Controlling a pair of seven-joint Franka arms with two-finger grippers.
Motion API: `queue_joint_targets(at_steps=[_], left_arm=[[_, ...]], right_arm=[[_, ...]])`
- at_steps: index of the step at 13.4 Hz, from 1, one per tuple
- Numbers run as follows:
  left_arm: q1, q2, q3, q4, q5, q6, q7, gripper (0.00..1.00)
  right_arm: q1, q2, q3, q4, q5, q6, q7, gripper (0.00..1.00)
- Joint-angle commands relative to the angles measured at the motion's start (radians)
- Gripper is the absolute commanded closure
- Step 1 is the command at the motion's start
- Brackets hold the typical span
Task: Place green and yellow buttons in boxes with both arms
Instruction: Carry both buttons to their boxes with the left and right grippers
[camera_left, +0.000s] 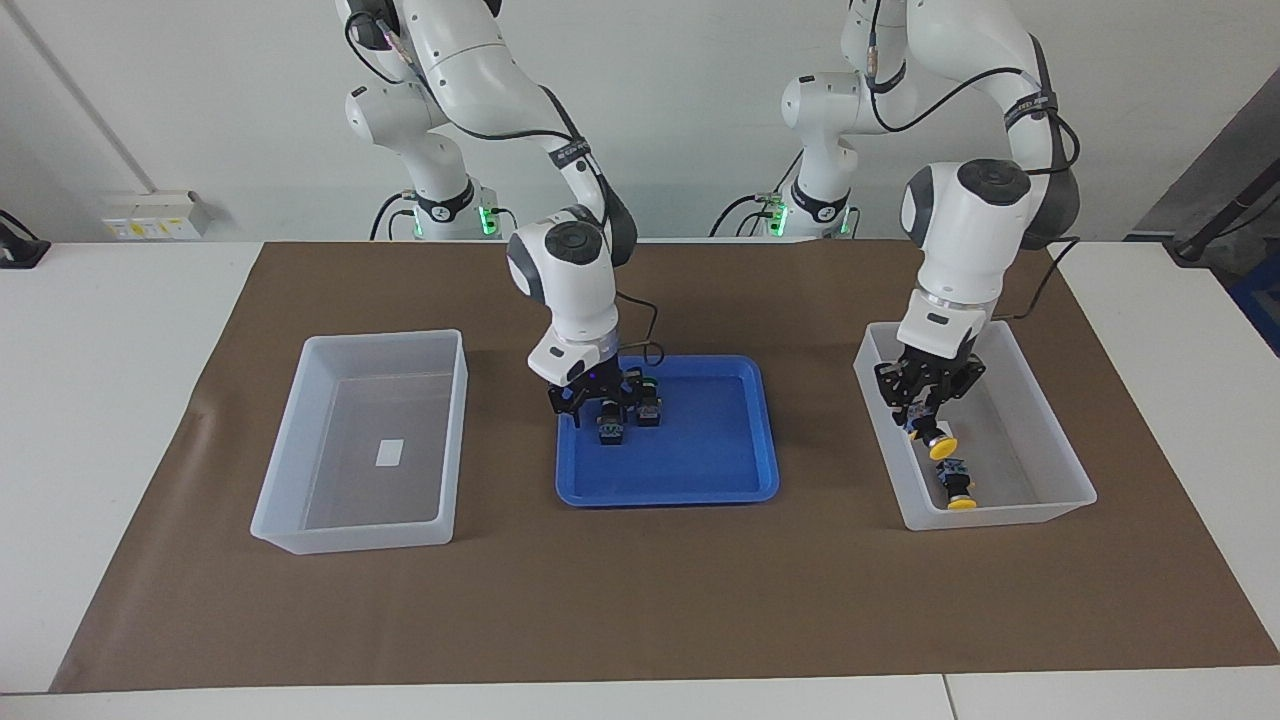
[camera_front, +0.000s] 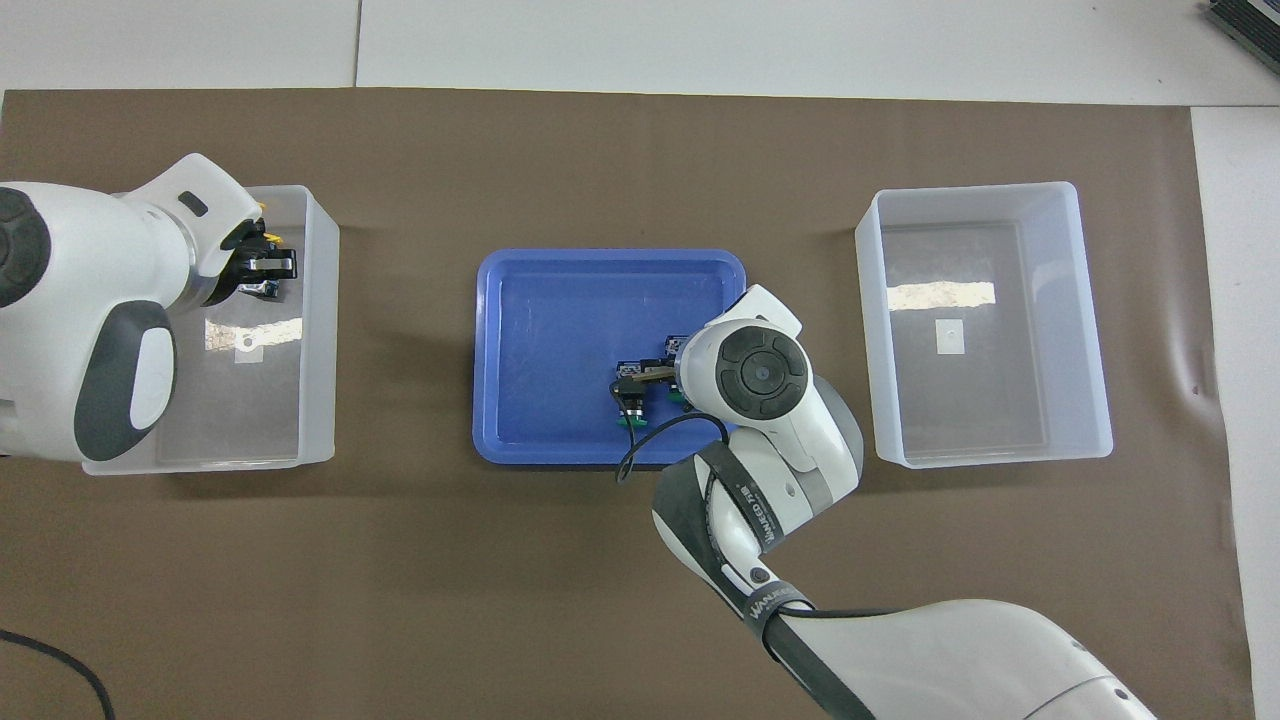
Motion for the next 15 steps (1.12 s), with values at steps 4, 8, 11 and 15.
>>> queue_joint_targets(at_steps=[4,8,11,15], left_arm=[[0.125,-0.011,-0.012,-0.065,-0.103,0.09,0.244,1.0],[0.16,0.064,-0.012,-0.07,-0.157,0.136,0.392,1.0],[0.171,0.095,-0.012,-0.088,-0.157,0.151,0.427,1.0],[0.172,0.094,-0.01,-0.165,-0.158,0.185,0.429,0.96]], right_arm=[[-0.006,-0.003,0.007,0.0,0.005,-0.002,0.022,1.0],[-0.066,-0.085,0.005,0.075,0.005,-0.141,0.016,1.0],[-0.19,-0.161,0.003,0.091,0.005,-0.212,-0.102,1.0],[-0.389,-0.182,0.003,0.091,0.005,-0.224,-0.373,1.0]])
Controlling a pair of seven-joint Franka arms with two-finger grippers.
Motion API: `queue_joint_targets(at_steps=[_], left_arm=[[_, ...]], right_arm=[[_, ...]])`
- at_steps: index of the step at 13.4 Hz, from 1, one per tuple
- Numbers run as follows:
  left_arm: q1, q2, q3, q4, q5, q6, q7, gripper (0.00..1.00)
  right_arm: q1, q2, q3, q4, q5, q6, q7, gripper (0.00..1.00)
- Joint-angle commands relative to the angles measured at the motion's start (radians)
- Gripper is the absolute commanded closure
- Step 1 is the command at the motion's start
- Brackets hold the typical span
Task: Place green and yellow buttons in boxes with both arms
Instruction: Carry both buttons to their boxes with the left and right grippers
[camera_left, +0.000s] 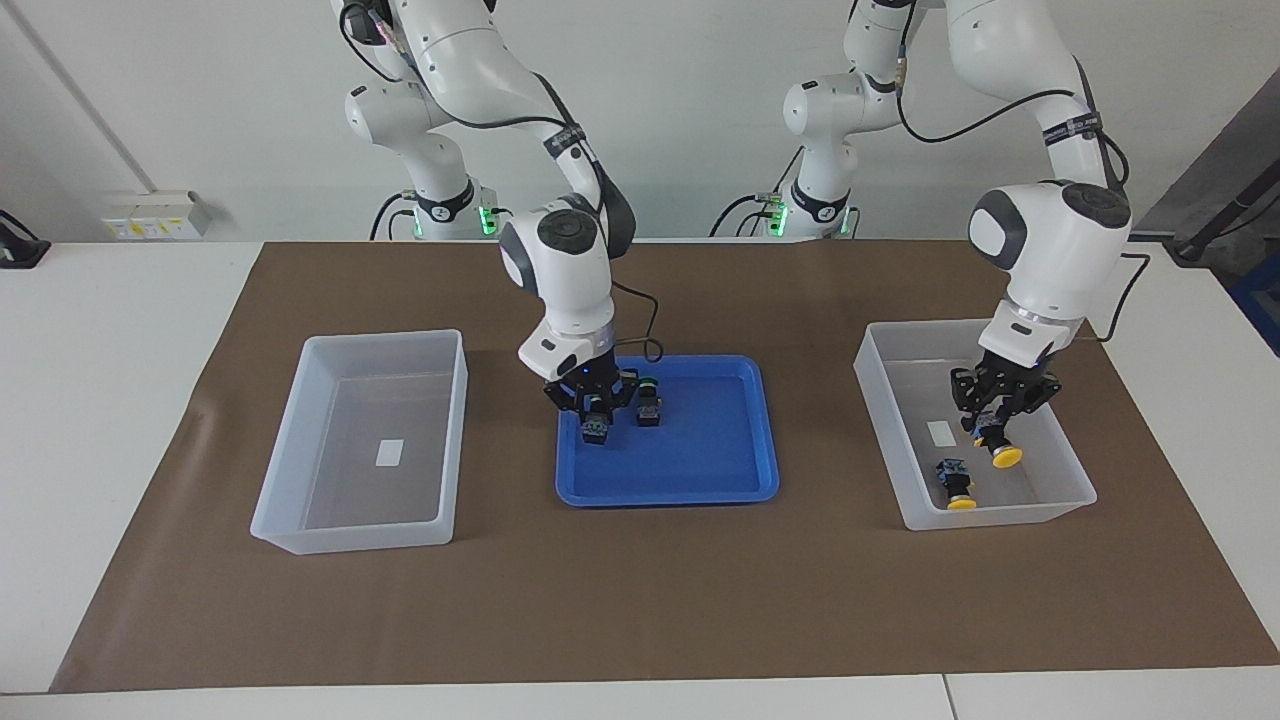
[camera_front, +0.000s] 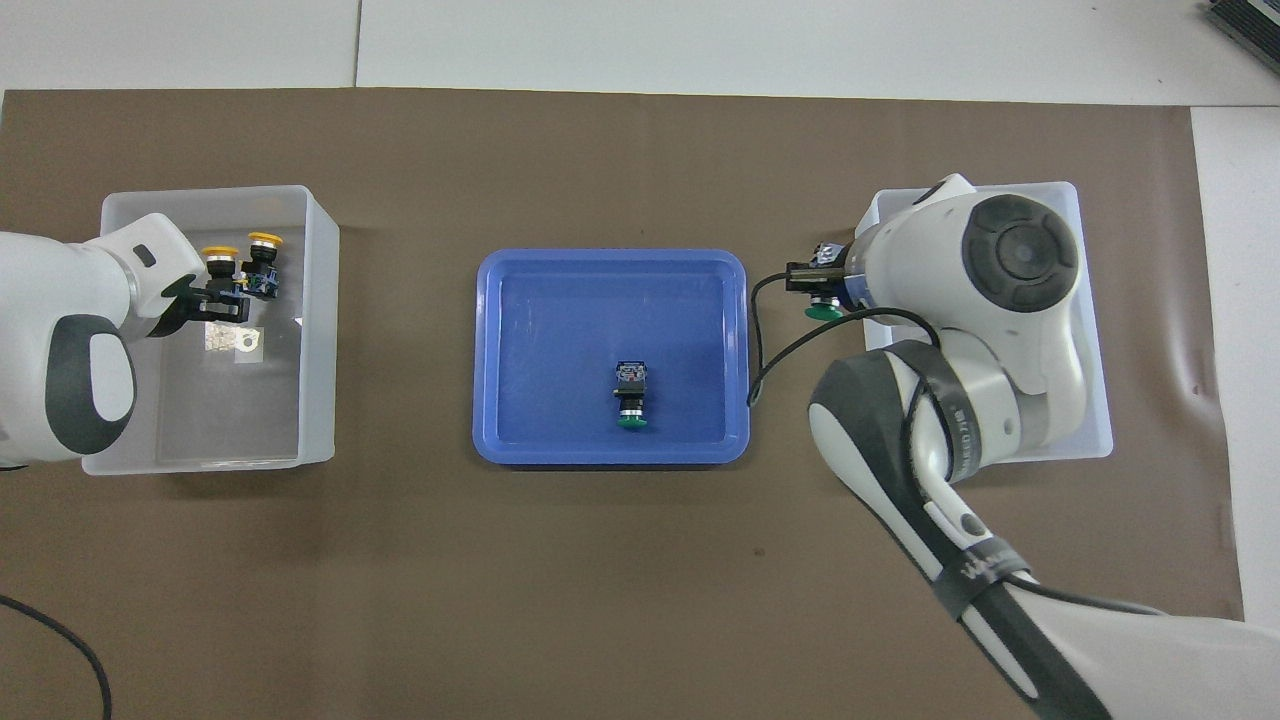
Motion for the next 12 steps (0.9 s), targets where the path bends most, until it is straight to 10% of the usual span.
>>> queue_joint_targets(at_steps=[1,3,5,12], left_arm=[[0.013,-0.027,-0.008,-0.058,-0.024,0.029,0.031,0.93],[0.013,-0.036,-0.008,-0.084,-0.024,0.029,0.031,0.81],[0.013,-0.039,-0.008,-0.084,-0.024,0.023,0.033,0.0],[0.003,-0.125,-0.006,-0.017,-0.022,-0.096,0.045,0.0]], right_arm=[[-0.122,-0.001,0.016,-0.013,0.005,0.009,-0.179,1.0],[-0.203,0.011,0.017,-0.024,0.007,0.018,-0.289,1.0],[-0.257,0.043,0.017,-0.038,0.008,0.048,-0.347,1.0],[-0.267,0.105,0.019,-0.122,0.088,0.179,-0.363,1.0]])
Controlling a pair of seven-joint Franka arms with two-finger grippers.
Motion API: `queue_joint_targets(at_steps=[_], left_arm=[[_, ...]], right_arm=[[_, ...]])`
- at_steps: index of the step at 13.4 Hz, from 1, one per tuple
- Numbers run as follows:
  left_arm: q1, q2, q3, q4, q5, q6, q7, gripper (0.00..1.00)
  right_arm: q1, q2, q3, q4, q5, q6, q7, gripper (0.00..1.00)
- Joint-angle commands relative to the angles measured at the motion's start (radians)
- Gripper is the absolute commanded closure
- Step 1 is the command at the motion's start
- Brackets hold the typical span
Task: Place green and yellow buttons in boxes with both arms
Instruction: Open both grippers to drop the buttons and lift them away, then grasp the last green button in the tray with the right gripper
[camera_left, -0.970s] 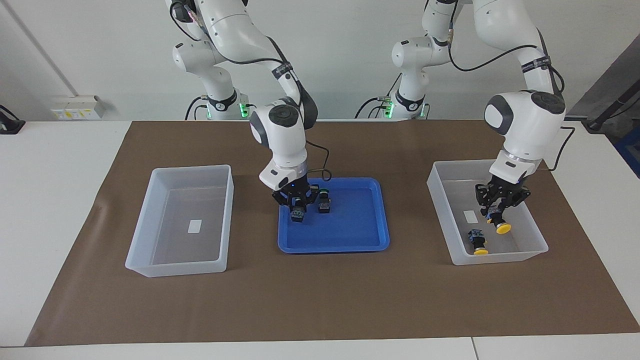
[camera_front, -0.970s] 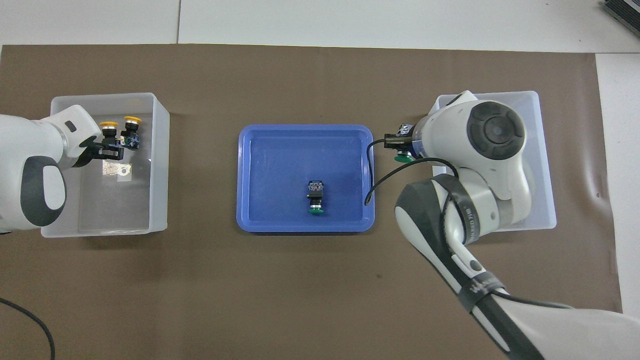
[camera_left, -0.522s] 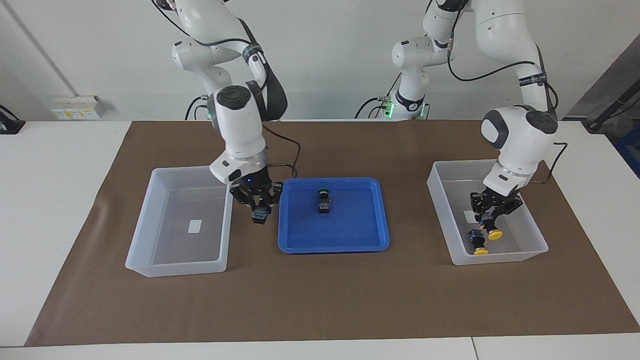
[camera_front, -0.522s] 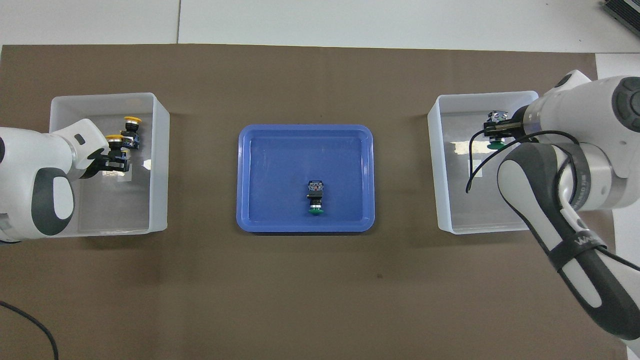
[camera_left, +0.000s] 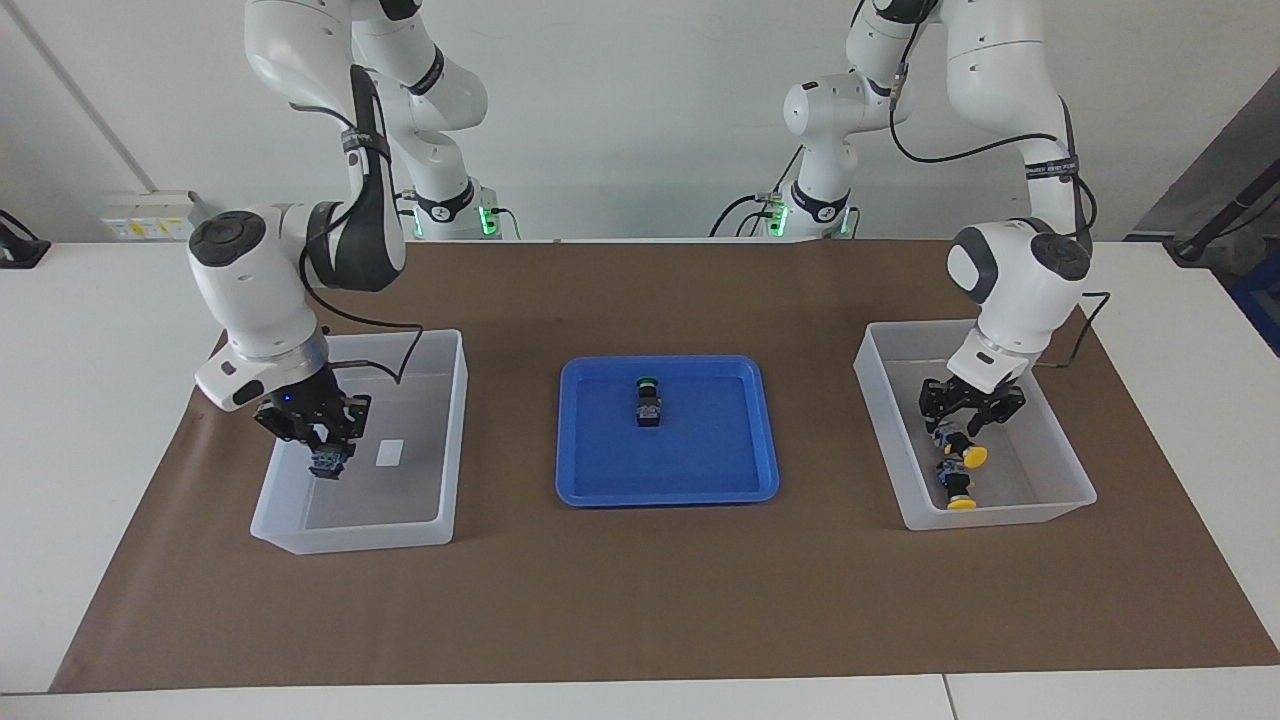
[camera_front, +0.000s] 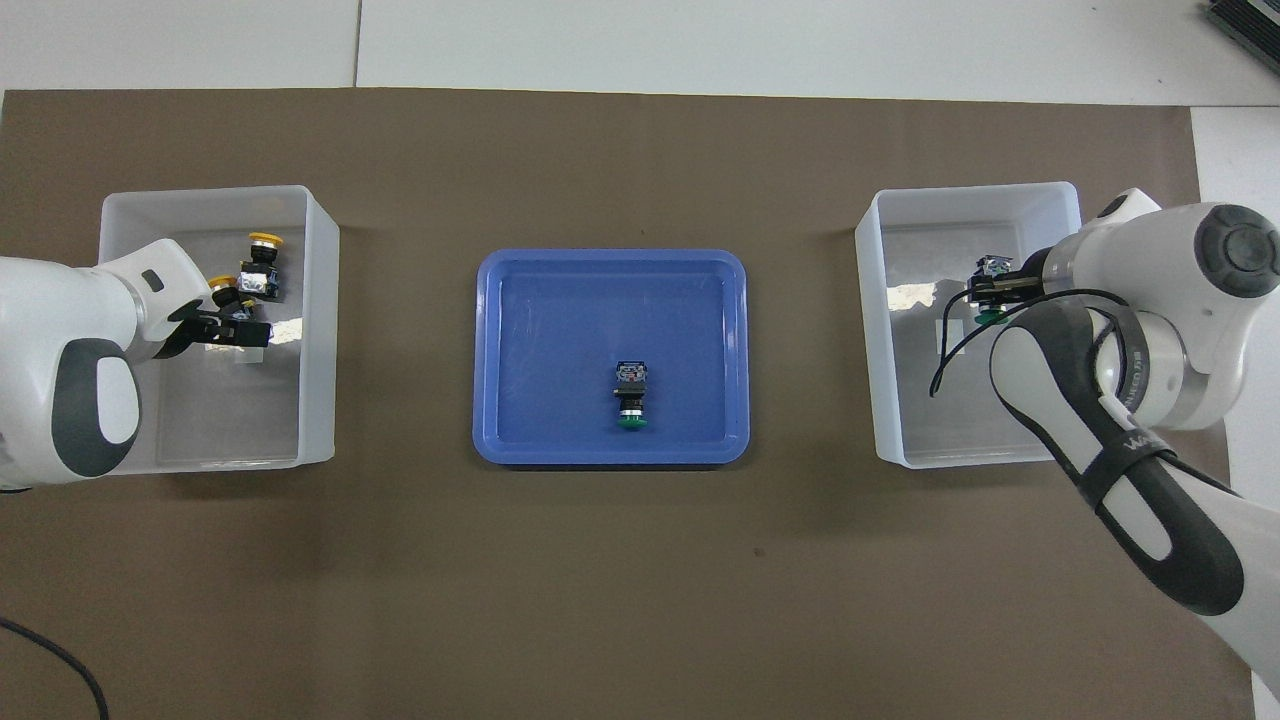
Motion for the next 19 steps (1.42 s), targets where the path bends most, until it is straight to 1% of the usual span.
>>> queue_joint_targets(at_steps=[1,2,3,4,5,7,8,9,10,12,13,14,15,17,18,19], left_arm=[[-0.002,-0.094,-0.004,0.043,-0.021,-0.136,0.016,0.0],[-0.01,-0.122,-0.008,0.061,-0.02,-0.191,-0.009,0.0],[-0.03,-0.149,-0.008,0.066,-0.012,-0.203,-0.054,0.0],[-0.033,-0.181,-0.01,0.064,-0.012,-0.209,-0.103,0.0],[-0.047,-0.215,-0.011,0.063,-0.011,-0.227,-0.13,0.0],[-0.068,-0.26,-0.014,0.077,-0.011,-0.282,-0.165,0.0],[-0.079,-0.263,-0.021,0.125,-0.011,-0.325,-0.184,0.0],[-0.083,-0.249,-0.022,0.197,-0.009,-0.391,-0.19,0.0],[-0.085,-0.234,-0.024,0.262,-0.008,-0.449,-0.19,0.0],[-0.102,-0.203,-0.022,0.386,-0.008,-0.556,-0.194,0.0],[-0.103,-0.196,-0.022,0.441,-0.008,-0.607,-0.211,0.0],[-0.103,-0.186,-0.022,0.471,-0.008,-0.633,-0.23,0.0],[-0.102,-0.188,-0.024,0.471,-0.009,-0.638,-0.231,0.0],[-0.103,-0.188,-0.022,0.491,-0.006,-0.693,-0.231,0.0],[-0.102,-0.182,-0.024,0.523,-0.008,-0.727,-0.23,0.0],[-0.102,-0.165,-0.024,0.552,-0.014,-0.755,-0.23,0.0]], right_arm=[[-0.003,0.012,0.006,-0.014,0.032,0.024,-0.019,0.84],[-0.003,0.016,0.006,-0.011,0.044,0.025,-0.018,0.29],[-0.003,0.012,0.006,-0.005,0.056,0.019,-0.021,0.0],[-0.002,-0.005,0.008,0.003,0.056,0.007,-0.022,0.0],[0.004,-0.043,0.008,0.008,0.056,-0.03,-0.022,0.0],[0.041,-0.095,0.008,0.066,0.056,-0.147,-0.009,0.0],[0.065,-0.106,0.008,0.115,0.056,-0.215,0.023,0.0],[0.102,-0.106,0.008,0.165,0.056,-0.273,0.084,0.0],[0.145,-0.106,0.008,0.195,0.056,-0.303,0.155,0.0],[0.264,-0.106,0.009,0.195,0.056,-0.294,0.328,0.0],[0.329,-0.103,0.009,0.192,0.056,-0.28,0.385,0.0],[0.39,-0.092,0.008,0.192,0.056,-0.251,0.448,0.0],[0.45,-0.07,0.008,0.187,0.053,-0.21,0.525,0.0],[0.535,-0.01,0.009,0.187,0.05,-0.124,0.638,0.0],[0.568,0.022,0.009,0.183,0.05,-0.069,0.677,0.0],[0.605,0.05,0.009,0.173,0.047,-0.041,0.701,0.0]])
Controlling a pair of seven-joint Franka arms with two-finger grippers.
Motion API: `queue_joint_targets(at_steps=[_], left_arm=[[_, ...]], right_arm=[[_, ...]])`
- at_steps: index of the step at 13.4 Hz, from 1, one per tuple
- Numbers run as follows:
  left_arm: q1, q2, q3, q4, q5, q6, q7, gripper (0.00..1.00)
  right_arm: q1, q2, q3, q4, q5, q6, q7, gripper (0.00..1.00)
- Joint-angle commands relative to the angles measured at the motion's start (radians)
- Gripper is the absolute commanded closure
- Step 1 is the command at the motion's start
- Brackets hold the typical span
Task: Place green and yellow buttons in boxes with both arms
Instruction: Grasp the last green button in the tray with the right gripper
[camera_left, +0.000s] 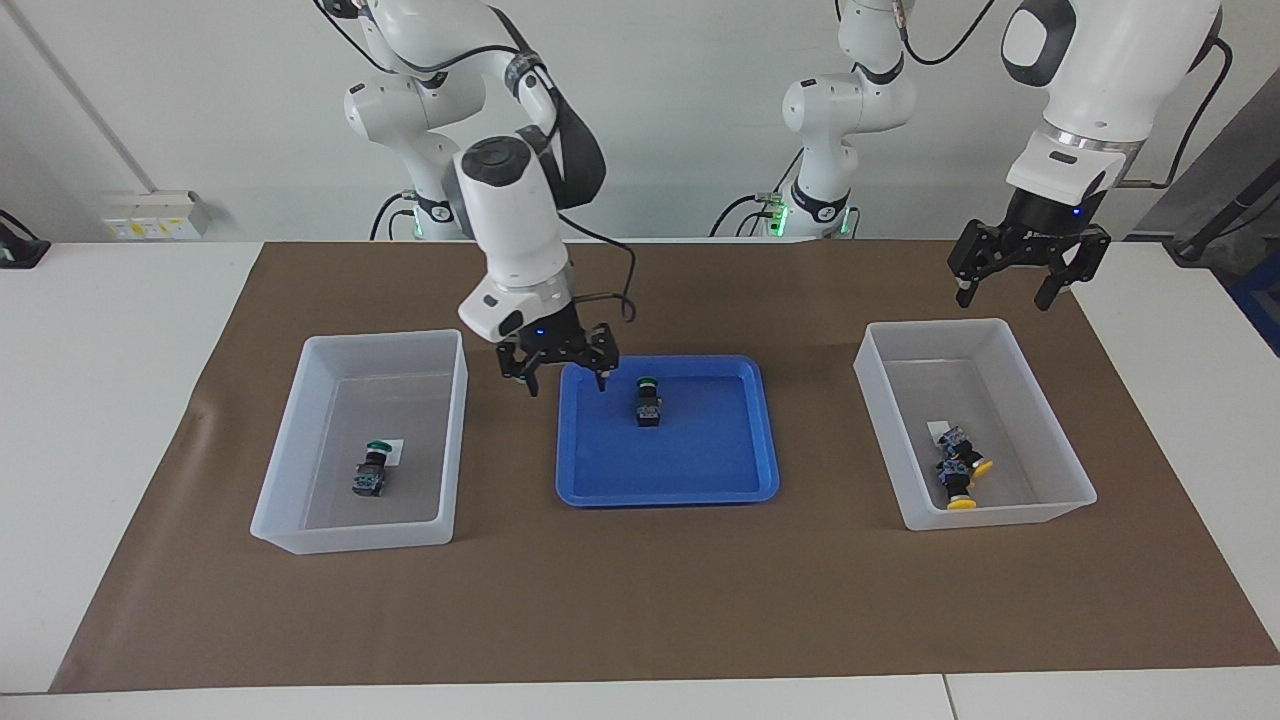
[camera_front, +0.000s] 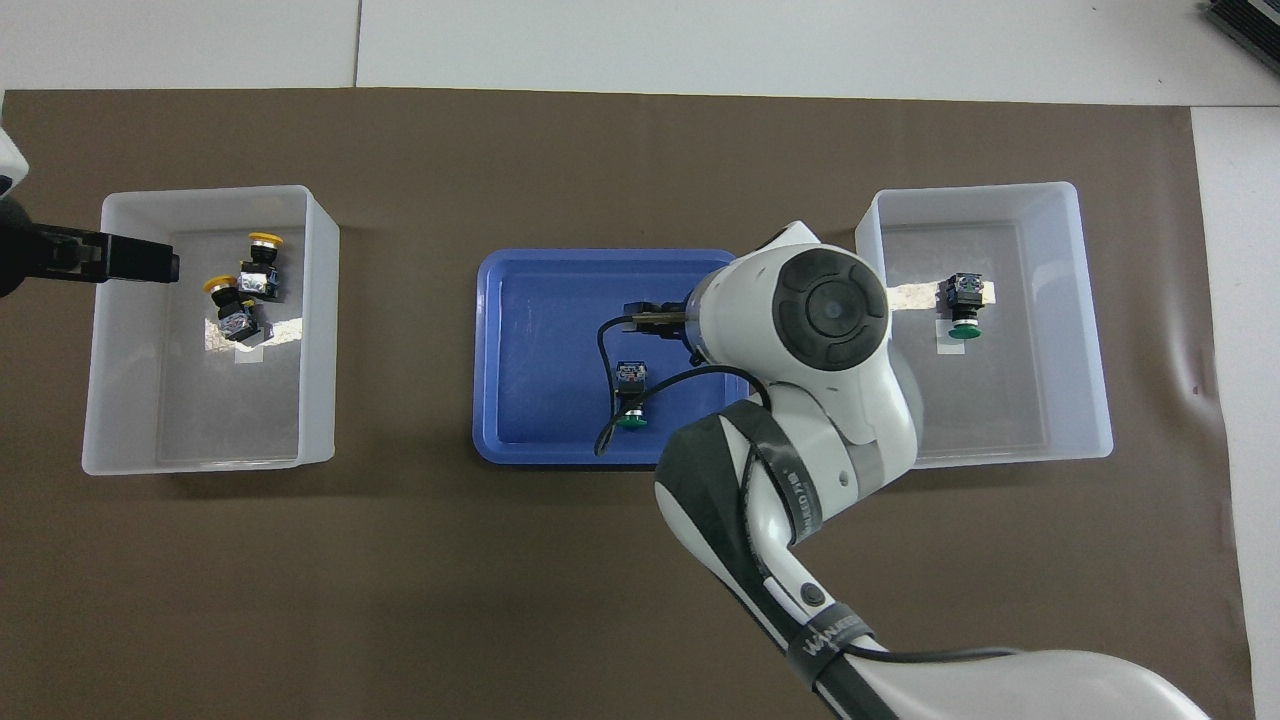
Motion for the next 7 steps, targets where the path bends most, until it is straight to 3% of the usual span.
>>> queue_joint_targets(at_steps=[1,4,6,7], left_arm=[[-0.012,0.046,0.007,0.098,-0.015,-0.113,-0.014,0.0],[-0.03,0.092,0.004,0.187,-0.009,-0.161,-0.005,0.0],[-0.04,0.097,0.002,0.19,-0.009,-0.17,-0.005,0.0],[-0.043,0.095,0.008,0.195,-0.009,-0.179,-0.005,0.0]], right_arm=[[0.062,0.081,-0.007,-0.001,-0.001,0.061,0.044,0.0],[0.082,0.127,-0.007,-0.059,-0.051,0.13,0.043,0.0],[0.082,0.129,-0.007,-0.087,-0.062,0.145,0.043,0.0],[0.09,0.127,-0.007,-0.092,-0.062,0.141,0.043,0.12]])
